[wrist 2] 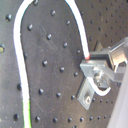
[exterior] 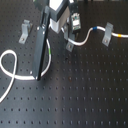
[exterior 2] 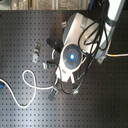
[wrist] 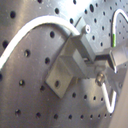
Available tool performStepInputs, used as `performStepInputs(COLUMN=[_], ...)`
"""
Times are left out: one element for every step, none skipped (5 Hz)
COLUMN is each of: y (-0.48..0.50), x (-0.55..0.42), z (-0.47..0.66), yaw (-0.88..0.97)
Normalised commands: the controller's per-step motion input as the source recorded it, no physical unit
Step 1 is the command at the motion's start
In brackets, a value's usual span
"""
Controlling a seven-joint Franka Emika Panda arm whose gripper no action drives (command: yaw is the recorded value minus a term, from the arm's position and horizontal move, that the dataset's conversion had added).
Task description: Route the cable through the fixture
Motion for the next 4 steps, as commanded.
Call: performStepInputs(y=[0.007, -0.006, -0.001, -0.394], x=[-0.033, -0.003, 0.001, 0.127], z=[-0.48, -0.42, -0.22, -0.20], yaw=[-0.20, -0.12, -0.11, -0.60])
